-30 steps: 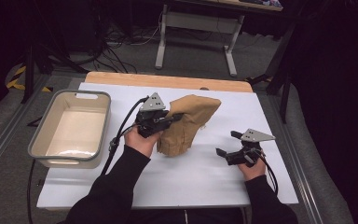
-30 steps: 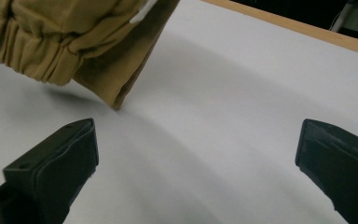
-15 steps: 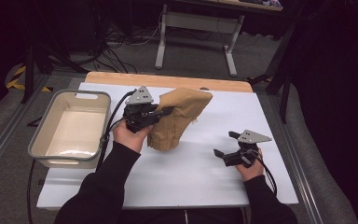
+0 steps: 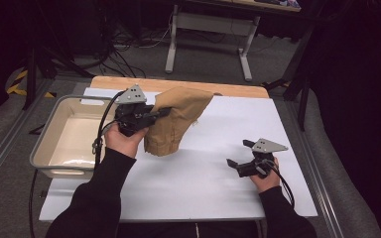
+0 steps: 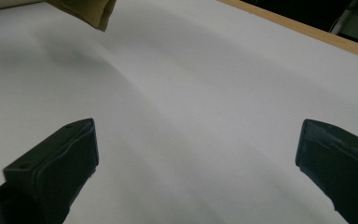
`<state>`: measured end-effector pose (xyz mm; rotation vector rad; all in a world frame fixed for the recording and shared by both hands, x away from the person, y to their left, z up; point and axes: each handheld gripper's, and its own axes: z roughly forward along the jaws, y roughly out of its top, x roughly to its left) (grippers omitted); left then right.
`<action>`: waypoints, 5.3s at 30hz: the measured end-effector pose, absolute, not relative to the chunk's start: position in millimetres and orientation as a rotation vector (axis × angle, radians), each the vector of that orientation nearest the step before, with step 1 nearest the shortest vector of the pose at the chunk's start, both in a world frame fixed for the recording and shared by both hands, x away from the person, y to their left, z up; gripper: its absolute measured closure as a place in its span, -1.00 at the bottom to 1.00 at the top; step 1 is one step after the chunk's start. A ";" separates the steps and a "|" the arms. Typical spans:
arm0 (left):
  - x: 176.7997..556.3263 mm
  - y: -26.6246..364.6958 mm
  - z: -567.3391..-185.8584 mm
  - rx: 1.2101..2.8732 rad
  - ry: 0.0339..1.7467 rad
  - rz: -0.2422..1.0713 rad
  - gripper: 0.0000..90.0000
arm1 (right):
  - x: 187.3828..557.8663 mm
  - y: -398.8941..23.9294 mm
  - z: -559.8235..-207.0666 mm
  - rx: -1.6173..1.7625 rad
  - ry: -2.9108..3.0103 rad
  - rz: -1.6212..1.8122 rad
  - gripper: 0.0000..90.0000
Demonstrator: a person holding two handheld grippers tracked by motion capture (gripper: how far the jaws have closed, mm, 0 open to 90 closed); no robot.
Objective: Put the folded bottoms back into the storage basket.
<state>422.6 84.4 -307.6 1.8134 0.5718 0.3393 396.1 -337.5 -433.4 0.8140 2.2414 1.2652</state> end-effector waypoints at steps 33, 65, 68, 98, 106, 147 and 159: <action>413.5 154.7 -268.3 1.773 0.655 0.452 0.85 | 396.5 -335.5 -434.8 0.800 2.258 1.264 -1.00; 391.0 226.1 -261.2 1.754 0.778 0.547 0.85 | 395.1 -335.5 -434.3 0.800 2.254 1.268 -1.00; 388.1 231.5 -262.9 1.756 0.787 0.549 0.85 | 394.9 -335.3 -434.3 0.800 2.255 1.267 -1.00; 351.9 277.0 -282.4 1.799 0.892 0.573 0.85 | 393.7 -333.2 -435.1 0.780 2.274 1.267 -1.00; 349.1 278.4 -292.4 1.808 0.881 0.535 0.85 | 393.8 -333.0 -435.3 0.781 2.274 1.262 -1.00; 434.3 317.2 -362.5 1.841 1.284 0.609 -0.22 | 392.9 -333.2 -434.8 0.766 2.281 1.280 -1.00; 433.0 304.1 -363.6 1.864 1.227 0.599 0.00 | 392.9 -332.6 -435.1 0.761 2.286 1.277 -1.00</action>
